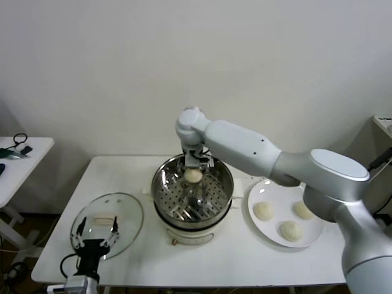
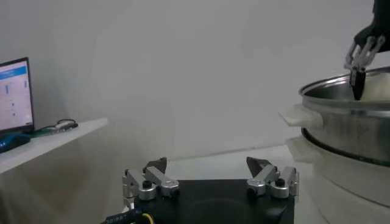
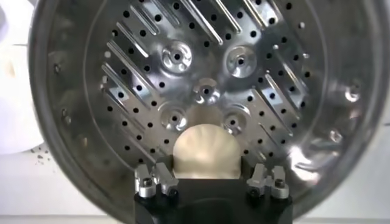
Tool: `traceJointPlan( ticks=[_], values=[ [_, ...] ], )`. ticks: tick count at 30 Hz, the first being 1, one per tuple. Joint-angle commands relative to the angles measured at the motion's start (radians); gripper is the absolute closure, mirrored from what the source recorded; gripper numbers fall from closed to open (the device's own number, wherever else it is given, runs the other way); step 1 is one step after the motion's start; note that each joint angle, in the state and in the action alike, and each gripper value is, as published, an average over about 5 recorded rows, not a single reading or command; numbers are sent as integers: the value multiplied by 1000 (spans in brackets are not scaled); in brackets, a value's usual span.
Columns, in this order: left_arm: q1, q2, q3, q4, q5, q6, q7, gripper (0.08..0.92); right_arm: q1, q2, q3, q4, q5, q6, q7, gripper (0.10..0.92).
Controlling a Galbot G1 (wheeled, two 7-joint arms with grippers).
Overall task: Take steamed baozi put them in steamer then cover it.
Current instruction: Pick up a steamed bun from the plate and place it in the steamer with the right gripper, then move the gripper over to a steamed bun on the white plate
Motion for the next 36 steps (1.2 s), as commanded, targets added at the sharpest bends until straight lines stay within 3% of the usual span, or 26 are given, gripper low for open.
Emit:
traceJointPlan(
  ticks=[1, 5, 9, 18, 29, 33, 36],
  values=[
    [0, -2, 0, 5, 0, -2, -1, 177, -34, 15, 3, -18, -40, 10, 7, 277],
    [1, -2, 0, 6, 1, -3, -2, 177, -32, 10, 9, -11, -36, 12, 3, 213],
    [4, -3, -1, 4, 2, -3, -3, 177, -6, -17, 14, 24, -3, 13, -7, 204],
    [14, -2, 1, -1, -14, -4, -9, 177, 159, -153, -31, 137, 226, -67, -8, 203],
    [28, 12, 9, -13, -10, -6, -12, 177, 360, -506, -302, 330, 749, -594, 254, 203],
    [34, 11, 14, -19, -7, -8, -12, 177, 343, -628, -334, 381, 900, -813, 283, 203],
    [38, 12, 16, -24, -5, -8, -12, 177, 280, -705, -304, 386, 954, -893, 261, 203]
  ],
)
